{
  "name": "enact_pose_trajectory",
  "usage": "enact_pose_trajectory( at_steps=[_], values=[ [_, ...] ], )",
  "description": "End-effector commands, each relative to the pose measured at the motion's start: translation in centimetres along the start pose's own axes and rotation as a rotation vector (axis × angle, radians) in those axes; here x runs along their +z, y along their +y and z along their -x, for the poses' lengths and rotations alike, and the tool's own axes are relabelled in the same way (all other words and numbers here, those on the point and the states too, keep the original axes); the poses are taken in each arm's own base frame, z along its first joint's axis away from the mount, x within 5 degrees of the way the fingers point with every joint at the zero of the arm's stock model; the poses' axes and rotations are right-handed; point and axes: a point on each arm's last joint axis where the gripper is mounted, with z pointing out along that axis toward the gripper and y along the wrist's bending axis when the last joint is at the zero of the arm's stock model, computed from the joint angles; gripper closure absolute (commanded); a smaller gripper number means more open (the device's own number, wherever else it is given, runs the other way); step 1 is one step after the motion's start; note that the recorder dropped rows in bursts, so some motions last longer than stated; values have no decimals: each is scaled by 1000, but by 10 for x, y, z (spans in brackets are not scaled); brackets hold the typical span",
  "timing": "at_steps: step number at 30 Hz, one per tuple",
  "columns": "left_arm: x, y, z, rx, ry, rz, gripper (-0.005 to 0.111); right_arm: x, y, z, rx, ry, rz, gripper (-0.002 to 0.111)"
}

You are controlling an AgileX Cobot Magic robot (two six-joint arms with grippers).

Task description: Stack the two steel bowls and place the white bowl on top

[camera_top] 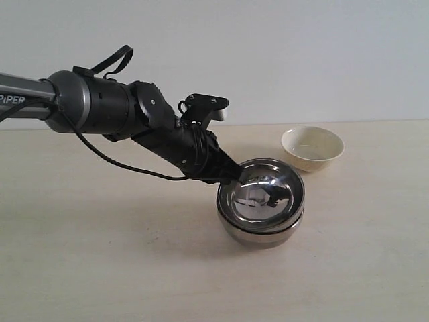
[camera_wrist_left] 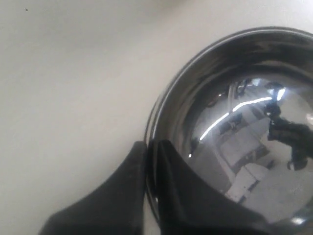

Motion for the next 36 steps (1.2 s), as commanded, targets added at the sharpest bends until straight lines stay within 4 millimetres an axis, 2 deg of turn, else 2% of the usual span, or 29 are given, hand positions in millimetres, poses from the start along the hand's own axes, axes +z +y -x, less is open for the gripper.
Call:
enact_pose_trajectory(
  at_steps=[1, 5, 12, 15, 17, 19, 20, 24, 30, 36],
  values=[
    [-15, 2, 7, -42, -4, -12, 103, 0, 0, 1, -2, -9, 3, 107],
    [-26, 8, 11, -50, -17, -9, 103, 0, 0, 1, -2, -9, 3, 107],
    [-26, 7, 9, -24, 4, -20, 101, 0, 0, 1, -2, -9, 3, 107],
    [-26, 7, 10, -25, -4, -17, 86, 0, 0, 1, -2, -9, 3, 107],
    [-26, 7, 10, -25, -8, -14, 71, 0, 0, 1, -2, -9, 3, 107],
    [-26, 7, 11, -26, -11, -12, 62, 0, 0, 1, -2, -9, 3, 107],
    [-26, 7, 11, -26, -11, -12, 61, 0, 0, 1, -2, -9, 3, 107],
    [-27, 6, 12, 19, -27, -23, 65, 0, 0, 1, -2, -9, 3, 107],
    [-38, 6, 26, 6, -133, 8, 85, 0, 0, 1, -2, -9, 3, 107],
    [-40, -1, 24, 49, -117, -68, 87, 0, 0, 1, -2, -9, 3, 107]
  ],
)
